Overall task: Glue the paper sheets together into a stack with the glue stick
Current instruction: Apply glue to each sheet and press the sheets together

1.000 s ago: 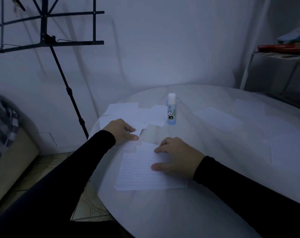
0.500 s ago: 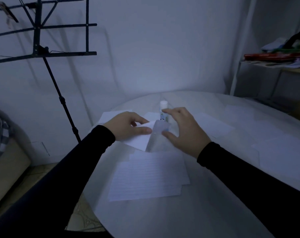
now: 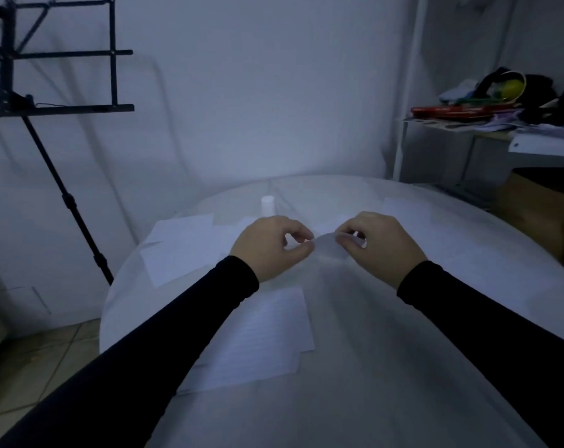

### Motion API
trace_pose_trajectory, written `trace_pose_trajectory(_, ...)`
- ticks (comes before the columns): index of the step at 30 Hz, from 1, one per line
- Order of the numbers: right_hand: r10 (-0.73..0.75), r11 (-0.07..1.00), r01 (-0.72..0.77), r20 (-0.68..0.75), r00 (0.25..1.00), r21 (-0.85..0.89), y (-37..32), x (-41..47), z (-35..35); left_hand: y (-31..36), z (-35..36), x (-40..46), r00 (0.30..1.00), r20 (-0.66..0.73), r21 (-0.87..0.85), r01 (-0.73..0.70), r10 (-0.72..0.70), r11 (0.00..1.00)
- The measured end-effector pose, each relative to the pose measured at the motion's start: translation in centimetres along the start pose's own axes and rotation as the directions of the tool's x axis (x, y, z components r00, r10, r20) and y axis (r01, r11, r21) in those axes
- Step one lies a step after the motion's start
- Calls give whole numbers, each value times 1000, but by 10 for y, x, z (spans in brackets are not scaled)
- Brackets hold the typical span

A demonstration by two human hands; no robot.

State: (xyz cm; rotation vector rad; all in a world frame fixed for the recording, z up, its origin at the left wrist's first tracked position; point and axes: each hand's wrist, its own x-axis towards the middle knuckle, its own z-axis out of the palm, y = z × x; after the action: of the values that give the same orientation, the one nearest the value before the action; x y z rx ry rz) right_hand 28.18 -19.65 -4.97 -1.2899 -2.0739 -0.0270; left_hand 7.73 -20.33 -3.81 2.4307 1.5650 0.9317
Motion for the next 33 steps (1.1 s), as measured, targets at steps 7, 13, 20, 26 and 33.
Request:
trace_pose_trajectory(7,-41,998,57,309,950,-42,31,-20,-2,-17,12,10,955,289,16,63,-65,998)
trace_pose_trajectory(13,59,998,-64,527,848,-9,31,-23,-3,-31,10,7,894,403,-6,216,-195,976)
trace_pose_trajectory(20,146,989,-131,395,907,-66,28,-23,20,-61,14,15,860,9,-72,509,-510,858)
trace_pose_trajectory(26,184,972,-111,374,909,-207,17,-26,26,-63,29,35,869,33,-256,485,-494,836)
trace_pose_trajectory(33,243,948,-156,311,919,-279,17,-23,34,-68,27,48,921,38,-267,382,-387,885)
